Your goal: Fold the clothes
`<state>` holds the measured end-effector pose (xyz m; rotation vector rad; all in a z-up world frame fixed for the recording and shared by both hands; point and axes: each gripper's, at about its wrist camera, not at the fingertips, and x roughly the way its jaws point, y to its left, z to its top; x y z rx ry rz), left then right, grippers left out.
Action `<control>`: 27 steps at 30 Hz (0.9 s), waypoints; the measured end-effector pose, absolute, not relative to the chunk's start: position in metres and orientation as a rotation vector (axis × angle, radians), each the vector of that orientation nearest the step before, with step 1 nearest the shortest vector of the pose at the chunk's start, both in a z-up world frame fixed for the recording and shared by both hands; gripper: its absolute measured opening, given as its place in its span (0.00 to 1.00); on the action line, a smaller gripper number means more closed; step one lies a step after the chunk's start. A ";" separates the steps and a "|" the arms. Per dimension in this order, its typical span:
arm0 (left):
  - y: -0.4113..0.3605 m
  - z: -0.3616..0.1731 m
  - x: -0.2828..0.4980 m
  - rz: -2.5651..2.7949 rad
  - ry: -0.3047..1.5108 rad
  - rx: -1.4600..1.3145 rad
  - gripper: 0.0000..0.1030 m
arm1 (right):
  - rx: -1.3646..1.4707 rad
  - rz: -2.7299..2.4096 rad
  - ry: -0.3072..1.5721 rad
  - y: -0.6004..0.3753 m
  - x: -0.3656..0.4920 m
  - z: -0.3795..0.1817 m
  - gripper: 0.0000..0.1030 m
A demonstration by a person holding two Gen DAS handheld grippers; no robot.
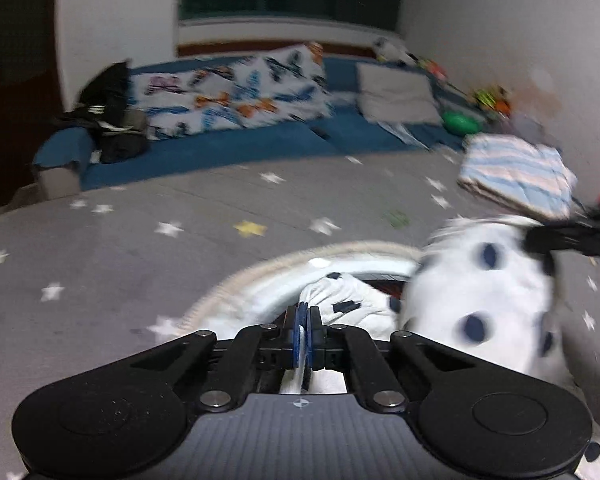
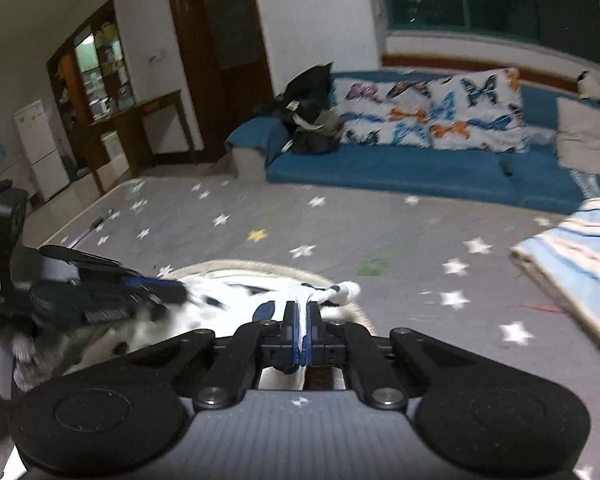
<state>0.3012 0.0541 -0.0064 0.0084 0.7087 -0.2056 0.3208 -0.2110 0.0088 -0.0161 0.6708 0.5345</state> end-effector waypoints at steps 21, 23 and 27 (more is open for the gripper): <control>0.145 0.010 0.271 0.058 0.737 -0.012 0.10 | -0.002 0.230 0.767 -0.321 0.263 0.010 0.20; 0.135 0.015 0.273 0.026 0.726 -0.016 0.15 | 0.025 0.256 0.745 -0.316 0.280 0.016 0.33; 0.110 0.013 0.276 -0.053 0.732 -0.005 0.25 | 0.067 0.341 0.787 -0.299 0.316 0.003 0.39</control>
